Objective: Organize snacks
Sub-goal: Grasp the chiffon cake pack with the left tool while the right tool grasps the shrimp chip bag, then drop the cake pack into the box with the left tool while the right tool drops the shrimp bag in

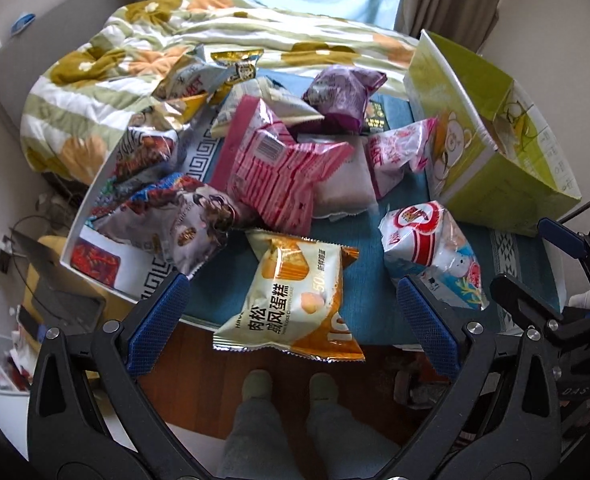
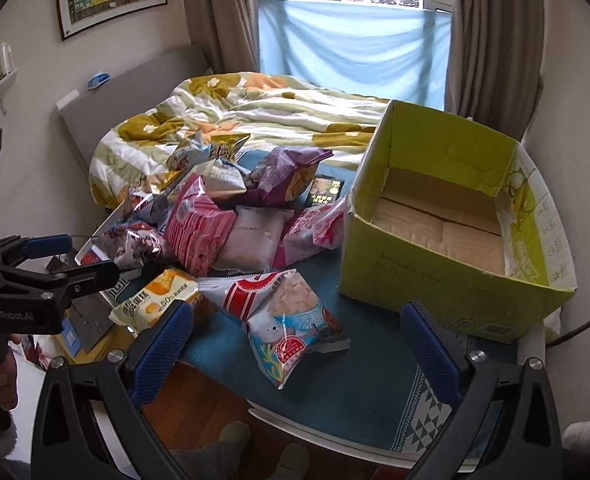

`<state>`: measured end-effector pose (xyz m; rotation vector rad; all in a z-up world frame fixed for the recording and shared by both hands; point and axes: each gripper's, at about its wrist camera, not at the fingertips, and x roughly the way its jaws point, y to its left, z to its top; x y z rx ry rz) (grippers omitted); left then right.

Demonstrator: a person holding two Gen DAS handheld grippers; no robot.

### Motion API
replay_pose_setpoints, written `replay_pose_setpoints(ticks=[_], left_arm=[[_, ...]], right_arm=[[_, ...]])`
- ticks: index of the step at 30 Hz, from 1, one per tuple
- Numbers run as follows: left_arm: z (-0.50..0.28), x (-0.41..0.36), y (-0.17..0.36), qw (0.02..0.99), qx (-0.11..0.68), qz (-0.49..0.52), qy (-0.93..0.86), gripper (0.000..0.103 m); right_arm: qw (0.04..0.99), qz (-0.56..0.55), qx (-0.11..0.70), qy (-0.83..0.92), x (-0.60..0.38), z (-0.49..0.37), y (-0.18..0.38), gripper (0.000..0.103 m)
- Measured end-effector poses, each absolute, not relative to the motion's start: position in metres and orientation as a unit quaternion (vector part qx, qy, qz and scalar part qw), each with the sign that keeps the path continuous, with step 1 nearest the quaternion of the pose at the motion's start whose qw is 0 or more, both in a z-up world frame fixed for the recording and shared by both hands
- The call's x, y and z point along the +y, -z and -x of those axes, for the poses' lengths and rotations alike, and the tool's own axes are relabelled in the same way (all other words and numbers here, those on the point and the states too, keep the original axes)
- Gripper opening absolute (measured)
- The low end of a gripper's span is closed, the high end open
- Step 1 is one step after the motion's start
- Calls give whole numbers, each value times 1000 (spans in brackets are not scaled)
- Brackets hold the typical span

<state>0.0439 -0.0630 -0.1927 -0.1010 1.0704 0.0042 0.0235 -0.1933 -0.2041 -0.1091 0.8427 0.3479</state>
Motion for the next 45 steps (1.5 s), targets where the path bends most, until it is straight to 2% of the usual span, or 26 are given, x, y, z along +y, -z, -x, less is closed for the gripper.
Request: replay_pose_setpoints(ticks=[10, 11, 12, 16, 17, 18, 25, 28, 30, 32, 35, 40, 45], left_arm=[[-58, -76, 245, 842, 538, 21, -19, 95], [-60, -77, 249, 841, 540, 18, -21, 92], [-62, -78, 252, 840, 542, 16, -20, 88], [-71, -79, 265, 832, 555, 8, -24, 87], [-72, -80, 269, 830, 558, 7, -25, 85], [-73, -79, 272, 827, 561, 8, -25, 77], [-71, -79, 274, 825, 564, 23, -14, 67], [-68, -81, 273, 826, 563, 22, -9, 63], [-66, -81, 273, 827, 562, 18, -8, 63], [-64, -85, 273, 828, 561, 16, -8, 63], [-63, -88, 271, 827, 561, 14, -5, 62], [-59, -96, 261, 831, 556, 18, 0, 62], [-51, -103, 244, 836, 548, 23, 5, 62]], right_arm=[[872, 161, 398, -235, -177, -43, 263, 103], [870, 169, 397, -236, -175, -45, 267, 103], [869, 174, 398, -238, -174, -48, 271, 103], [866, 173, 401, -242, -172, -58, 282, 103], [865, 173, 402, -243, -172, -60, 283, 103], [865, 172, 402, -245, -170, -60, 285, 103], [856, 223, 389, -257, -158, -53, 295, 102], [853, 230, 391, -258, -156, -54, 299, 94], [852, 238, 391, -255, -154, -55, 303, 85], [851, 246, 391, -250, -153, -56, 305, 72], [853, 242, 391, -247, -155, -56, 305, 62], [858, 233, 388, -242, -160, -52, 300, 56], [865, 222, 380, -244, -165, -47, 284, 55]])
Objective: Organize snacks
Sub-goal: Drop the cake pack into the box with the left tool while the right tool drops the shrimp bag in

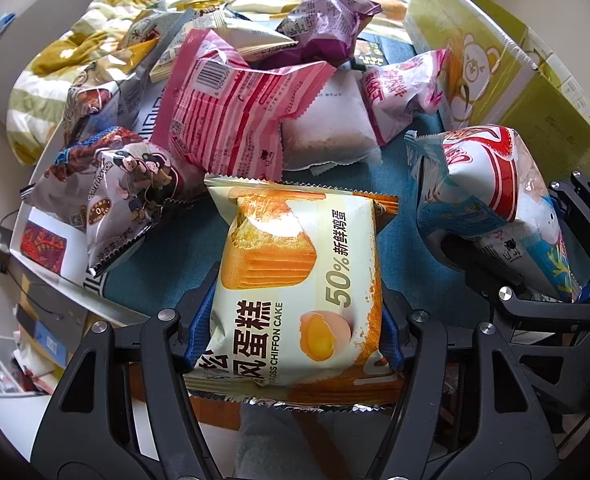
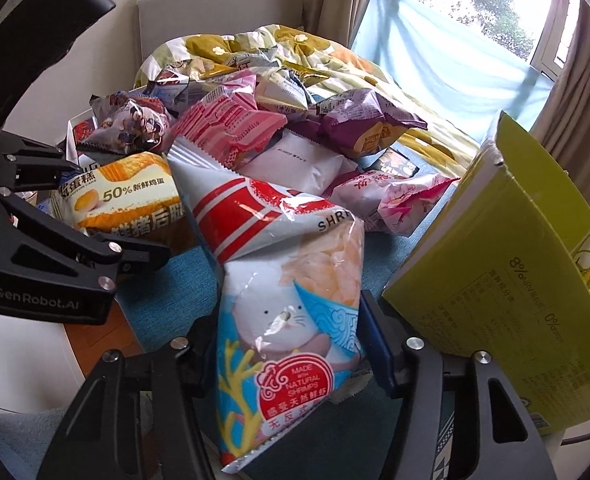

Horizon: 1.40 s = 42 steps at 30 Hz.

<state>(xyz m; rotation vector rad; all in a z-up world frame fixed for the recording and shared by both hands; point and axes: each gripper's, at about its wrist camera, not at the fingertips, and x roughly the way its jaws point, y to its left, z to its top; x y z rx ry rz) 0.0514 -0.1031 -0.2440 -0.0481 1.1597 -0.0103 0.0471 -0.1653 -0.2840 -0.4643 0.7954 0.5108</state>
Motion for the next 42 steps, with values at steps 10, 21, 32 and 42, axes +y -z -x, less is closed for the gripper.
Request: replay_pose_setpoints(ticks=[10, 21, 32, 42], left_arm=[[-42, -116, 156, 868, 496, 24, -9, 62], [-83, -158, 65, 906, 422, 26, 32, 62], [-195, -239, 53, 902, 413, -5, 127, 63], [-315, -315, 106, 858, 478, -45, 183, 63]], right_arm=[[880, 187, 357, -252, -181, -34, 212, 55], [911, 146, 320, -214, -233, -51, 117, 55], [938, 88, 330, -60, -305, -114, 78, 55], [918, -5, 397, 18, -352, -185, 100, 56]])
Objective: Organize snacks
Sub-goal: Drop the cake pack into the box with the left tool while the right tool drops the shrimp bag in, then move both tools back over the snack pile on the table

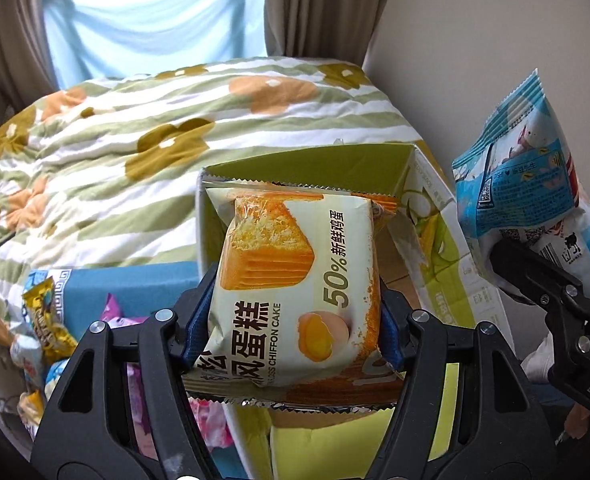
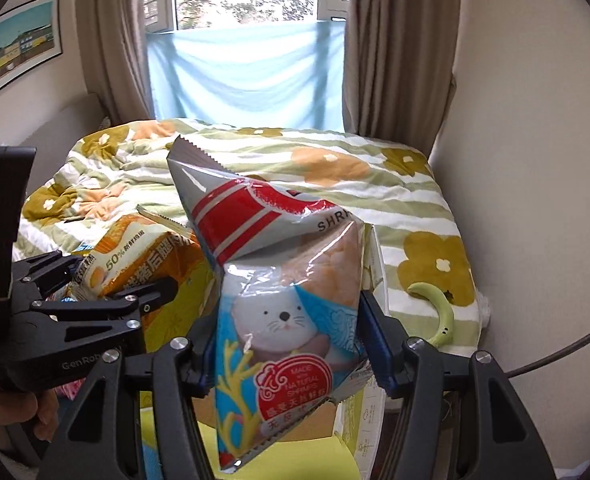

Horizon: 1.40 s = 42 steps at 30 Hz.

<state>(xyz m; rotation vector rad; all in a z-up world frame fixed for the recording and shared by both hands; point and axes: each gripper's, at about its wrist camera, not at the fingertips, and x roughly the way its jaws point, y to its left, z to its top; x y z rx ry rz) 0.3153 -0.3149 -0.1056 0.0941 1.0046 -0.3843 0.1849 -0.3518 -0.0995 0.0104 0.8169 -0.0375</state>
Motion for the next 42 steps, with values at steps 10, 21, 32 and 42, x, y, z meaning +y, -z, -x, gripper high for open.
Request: replay_pose_setpoints(ticks=[10, 21, 32, 42], left_arm=[[-362, -331, 148, 839, 508, -52, 189, 97], [-340, -286, 144, 834, 522, -26, 177, 101], [-334, -262, 147, 836, 529, -23, 143, 101], [-326, -261, 146, 836, 531, -29, 136, 101]], right_arm=[[892, -48, 447, 48, -372, -224, 135, 56], [876, -56, 478, 38, -376, -247, 155, 57], [866, -42, 497, 40, -369, -292, 186, 58], [875, -35, 481, 25, -356, -275, 182, 102]])
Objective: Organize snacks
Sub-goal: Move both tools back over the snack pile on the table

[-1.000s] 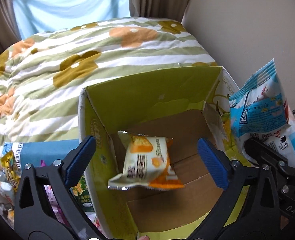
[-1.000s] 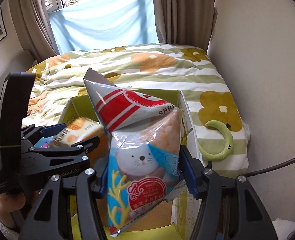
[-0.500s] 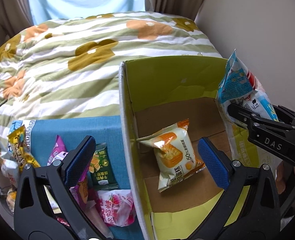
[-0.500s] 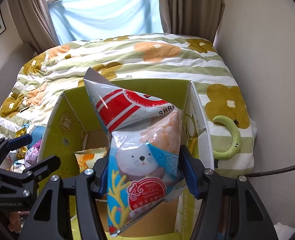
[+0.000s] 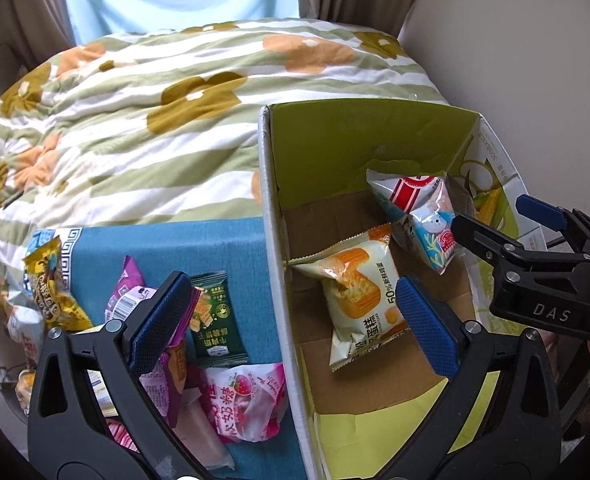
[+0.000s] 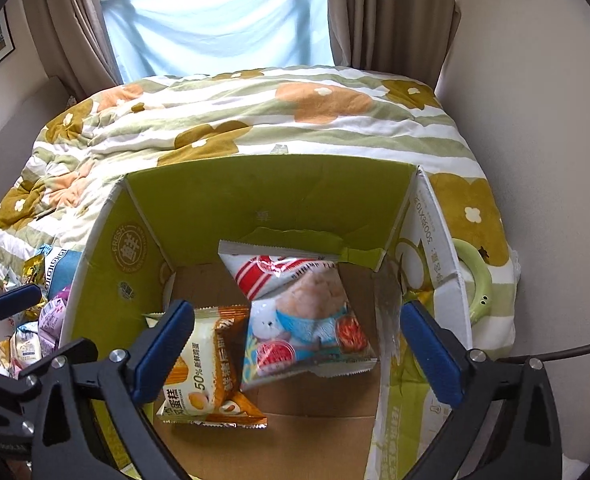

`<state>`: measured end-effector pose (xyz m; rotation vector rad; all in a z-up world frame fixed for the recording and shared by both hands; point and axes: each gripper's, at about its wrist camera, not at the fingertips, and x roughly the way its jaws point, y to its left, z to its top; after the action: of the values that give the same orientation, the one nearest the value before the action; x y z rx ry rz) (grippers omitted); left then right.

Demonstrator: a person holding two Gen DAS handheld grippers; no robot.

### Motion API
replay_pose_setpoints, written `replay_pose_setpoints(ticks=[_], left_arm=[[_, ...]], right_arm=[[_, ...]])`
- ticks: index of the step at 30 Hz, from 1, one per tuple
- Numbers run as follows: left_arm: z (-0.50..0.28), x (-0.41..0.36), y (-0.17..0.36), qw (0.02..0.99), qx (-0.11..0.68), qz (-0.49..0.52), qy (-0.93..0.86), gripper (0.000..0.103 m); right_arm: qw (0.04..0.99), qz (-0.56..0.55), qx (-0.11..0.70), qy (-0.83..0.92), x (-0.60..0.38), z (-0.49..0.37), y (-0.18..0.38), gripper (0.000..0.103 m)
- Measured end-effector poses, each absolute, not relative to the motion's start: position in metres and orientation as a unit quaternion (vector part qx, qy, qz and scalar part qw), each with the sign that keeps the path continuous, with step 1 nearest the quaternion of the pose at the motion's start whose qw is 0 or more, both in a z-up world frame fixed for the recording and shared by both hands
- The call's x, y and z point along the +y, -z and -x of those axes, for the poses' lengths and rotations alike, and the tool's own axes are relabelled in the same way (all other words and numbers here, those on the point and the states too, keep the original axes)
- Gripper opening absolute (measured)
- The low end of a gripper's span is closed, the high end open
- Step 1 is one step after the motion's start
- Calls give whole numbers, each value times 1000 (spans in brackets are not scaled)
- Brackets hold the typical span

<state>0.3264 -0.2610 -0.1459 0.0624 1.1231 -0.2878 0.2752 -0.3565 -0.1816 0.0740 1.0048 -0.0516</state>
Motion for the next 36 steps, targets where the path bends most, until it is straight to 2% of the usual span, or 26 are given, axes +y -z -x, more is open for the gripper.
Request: replay_pose_setpoints(ticks=[10, 19, 29, 36], left_arm=[[-290, -252, 103, 861, 491, -28, 128, 101], [-208, -221, 57, 890, 445, -26, 98, 101], [-113, -145, 37, 895, 446, 0, 15, 101], [-72, -66, 44, 891, 449, 40, -49, 101]], right_arm=[[902, -28, 430, 33, -357, -227, 134, 103], [924, -23, 383, 10, -336, -147, 91, 103], [934, -30, 350, -67, -293, -79, 74, 103], [927, -31, 346, -144, -226, -69, 84, 103]])
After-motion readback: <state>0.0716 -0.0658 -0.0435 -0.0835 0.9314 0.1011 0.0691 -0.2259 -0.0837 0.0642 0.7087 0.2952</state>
